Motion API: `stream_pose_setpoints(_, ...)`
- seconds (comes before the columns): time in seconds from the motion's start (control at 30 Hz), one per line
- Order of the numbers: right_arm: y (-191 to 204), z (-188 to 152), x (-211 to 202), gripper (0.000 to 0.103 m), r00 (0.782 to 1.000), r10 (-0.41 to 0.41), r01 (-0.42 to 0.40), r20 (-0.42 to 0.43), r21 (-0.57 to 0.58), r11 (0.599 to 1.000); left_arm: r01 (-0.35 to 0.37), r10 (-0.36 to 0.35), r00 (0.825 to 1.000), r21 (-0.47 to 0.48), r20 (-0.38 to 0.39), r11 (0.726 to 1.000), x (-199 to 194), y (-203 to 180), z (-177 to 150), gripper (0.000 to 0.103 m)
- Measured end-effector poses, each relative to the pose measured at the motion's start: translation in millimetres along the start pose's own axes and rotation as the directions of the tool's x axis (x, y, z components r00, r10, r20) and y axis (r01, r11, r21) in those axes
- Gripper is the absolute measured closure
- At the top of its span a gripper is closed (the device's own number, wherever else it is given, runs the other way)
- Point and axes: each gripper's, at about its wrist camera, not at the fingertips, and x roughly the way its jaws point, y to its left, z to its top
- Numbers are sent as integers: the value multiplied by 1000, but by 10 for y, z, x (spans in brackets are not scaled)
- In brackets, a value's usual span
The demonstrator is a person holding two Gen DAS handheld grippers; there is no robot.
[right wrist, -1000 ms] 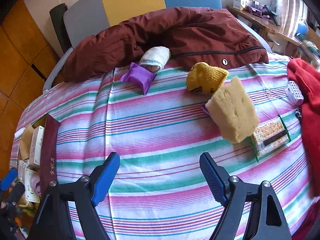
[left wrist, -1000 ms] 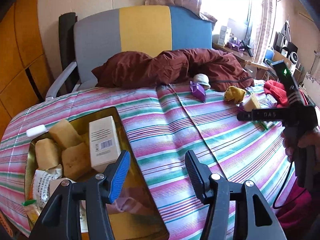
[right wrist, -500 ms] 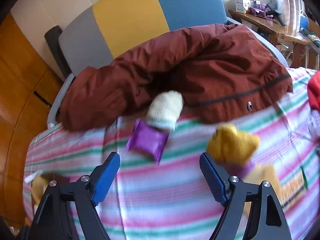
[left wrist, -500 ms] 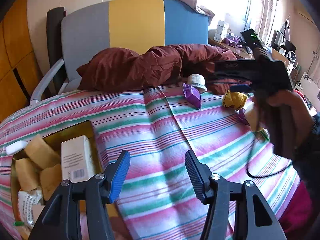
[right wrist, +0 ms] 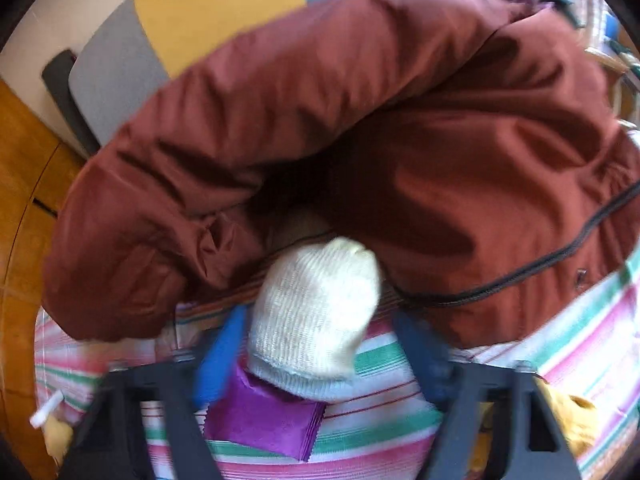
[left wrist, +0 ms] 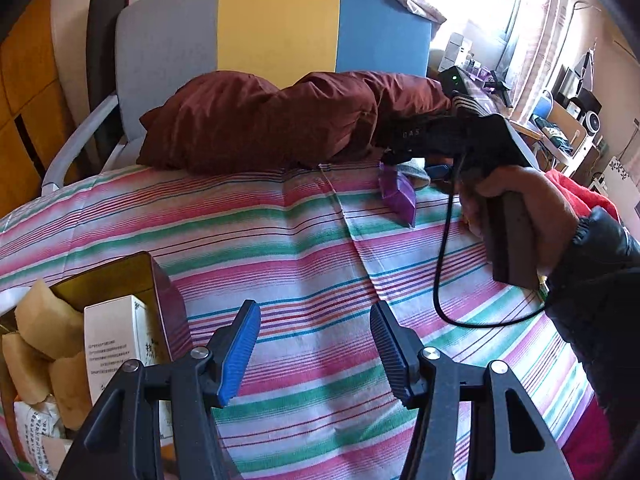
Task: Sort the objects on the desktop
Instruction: 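Grasp a purple snack packet with the left tool while the right tool grasps the white knit sock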
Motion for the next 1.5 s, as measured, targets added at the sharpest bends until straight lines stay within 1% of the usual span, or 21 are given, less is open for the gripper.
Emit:
stream_pose_setpoints(0.07, 25, -56, -40, 49, 1000, 10, -10, 6, -32, 999, 0, 0, 1000, -1, -5, 1000, 35, -10, 20, 45)
stream_pose_setpoints(0.2, -9, -221, -124, 50, 996, 65, -69, -60, -68, 995, -5, 5, 1000, -4, -1, 1000, 86, -35, 87, 45)
stream_pose_setpoints(0.33, -3, -477, -247, 50, 992, 67, -83, -112, -143, 986, -2, 2, 1000, 6, -10, 1000, 171, -102, 131, 45)
stream_pose_setpoints(0.4, 6, -584, -301, 50, 989, 67, -88, -132, -168, 982, 3, -2, 1000, 22, -30, 1000, 224, -152, 144, 45)
stream_pose_setpoints(0.5, 15, -728, -369, 50, 983, 82, -112, -165, -183, 977, 55, -52, 997, 52, -53, 997, 262, -278, 113, 45)
stream_pose_setpoints(0.57, 29, -831, -411, 50, 976, 101, -137, -193, -184, 973, 117, -112, 991, 70, -68, 991, 277, -404, 83, 44)
stream_pose_setpoints(0.6, 36, -873, -437, 50, 974, 106, -143, -200, -184, 972, 140, -134, 988, 76, -72, 987, 281, -458, 78, 43)
stream_pose_setpoints(0.63, 36, -910, -467, 50, 973, 115, -152, -199, -183, 971, 167, -160, 984, 86, -79, 982, 295, -533, 68, 38)
stream_pose_setpoints(0.73, 8, -985, -519, 50, 971, 149, -179, -185, -162, 970, 209, -199, 975, 104, -99, 972, 335, -716, 32, 37)
stream_pose_setpoints(0.77, -12, -996, -502, 50, 969, 158, -188, -189, -153, 970, 212, -201, 974, 115, -104, 970, 371, -783, 25, 37)
stream_pose_setpoints(0.83, 19, -992, -443, 50, 969, 153, -186, -196, -160, 970, 194, -180, 977, 128, -116, 973, 449, -853, 20, 37)
stream_pose_setpoints(0.9, 18, -974, -454, 50, 969, 159, -190, -190, -156, 969, 194, -179, 976, 117, -125, 974, 523, -859, 28, 37)
stream_pose_setpoints(0.97, 16, -927, -478, 50, 974, 146, -175, -172, -167, 970, 208, -194, 971, 95, -140, 974, 595, -875, 37, 37)
stream_pose_setpoints(1.07, -111, -920, -490, 50, 975, 153, -178, -161, -155, 972, 216, -203, 970, 87, -135, 973, 644, -910, 38, 37)
stream_pose_setpoints(1.13, -192, -908, -563, 50, 979, 138, -162, -148, -169, 972, 213, -199, 969, 91, -144, 973, 704, -951, 37, 37)
stream_pose_setpoints(1.23, -202, -862, -593, 50, 985, 114, -137, -129, -182, 974, 192, -176, 972, 97, -154, 977, 806, -986, 27, 37)
stream_pose_setpoints(1.33, -229, -826, -655, 50, 989, 95, -117, -110, -210, 971, 170, -156, 975, 83, -158, 982, 880, -990, 8, 38)
stream_pose_setpoints(1.43, -189, -814, -684, 49, 992, 86, -107, -96, -235, 966, 157, -143, 980, 100, -140, 983, 902, -1006, -8, 39)
stream_pose_setpoints(1.5, -180, -816, -693, 49, 992, 79, -101, -94, -252, 962, 146, -131, 983, 115, -131, 983, 906, -1015, -20, 42)
